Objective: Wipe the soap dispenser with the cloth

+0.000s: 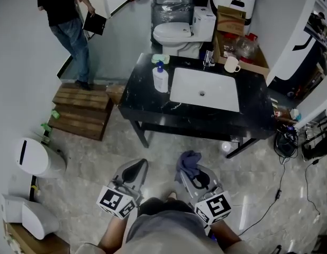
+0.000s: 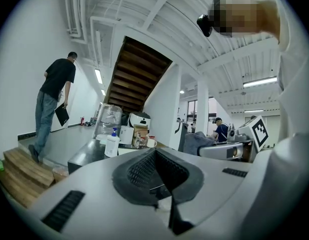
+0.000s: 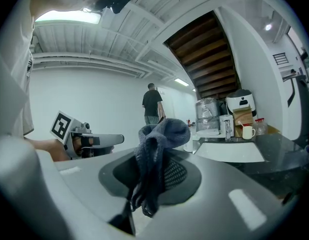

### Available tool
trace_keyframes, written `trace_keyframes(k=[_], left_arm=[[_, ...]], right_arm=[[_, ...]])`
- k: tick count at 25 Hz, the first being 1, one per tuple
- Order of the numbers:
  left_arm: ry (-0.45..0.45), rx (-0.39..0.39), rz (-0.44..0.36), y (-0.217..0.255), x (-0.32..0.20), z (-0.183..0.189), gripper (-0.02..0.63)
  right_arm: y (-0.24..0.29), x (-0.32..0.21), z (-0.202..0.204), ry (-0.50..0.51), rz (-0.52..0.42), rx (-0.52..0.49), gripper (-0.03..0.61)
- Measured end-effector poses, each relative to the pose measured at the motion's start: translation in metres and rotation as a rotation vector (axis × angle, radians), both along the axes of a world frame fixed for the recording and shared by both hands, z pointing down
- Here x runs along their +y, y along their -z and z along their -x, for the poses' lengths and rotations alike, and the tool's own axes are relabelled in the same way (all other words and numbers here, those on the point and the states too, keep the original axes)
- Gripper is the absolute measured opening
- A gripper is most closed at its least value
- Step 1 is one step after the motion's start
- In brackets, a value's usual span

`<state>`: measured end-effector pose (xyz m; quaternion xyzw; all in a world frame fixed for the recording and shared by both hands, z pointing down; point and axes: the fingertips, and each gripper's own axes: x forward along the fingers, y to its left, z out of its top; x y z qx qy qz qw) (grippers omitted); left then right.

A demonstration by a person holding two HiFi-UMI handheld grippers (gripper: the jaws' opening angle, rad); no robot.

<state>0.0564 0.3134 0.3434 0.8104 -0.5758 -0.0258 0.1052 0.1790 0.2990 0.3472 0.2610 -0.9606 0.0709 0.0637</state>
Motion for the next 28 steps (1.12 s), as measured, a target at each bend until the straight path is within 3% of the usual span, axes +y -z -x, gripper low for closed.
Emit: trace_keyframes(k=[15, 23, 28], left_arm=[[0.0, -0.001, -0.007, -0.011, -0.105, 0.045, 0.006], [-0.082, -0.105, -0.037, -0.011, -0.194, 0.081, 0.006], [-0.124, -0.132, -0.016, -0.011, -0.25, 0.106, 0.006]], right_arm=[[-0.004, -0.082, 0.051, 0.041, -0.004, 0.024, 0.074], [-0.006, -0.155, 0.091, 0.016, 0.007, 0.046, 0.072], [-0.006, -0.203, 0.113, -0.029, 0.037, 0.043, 0.073]])
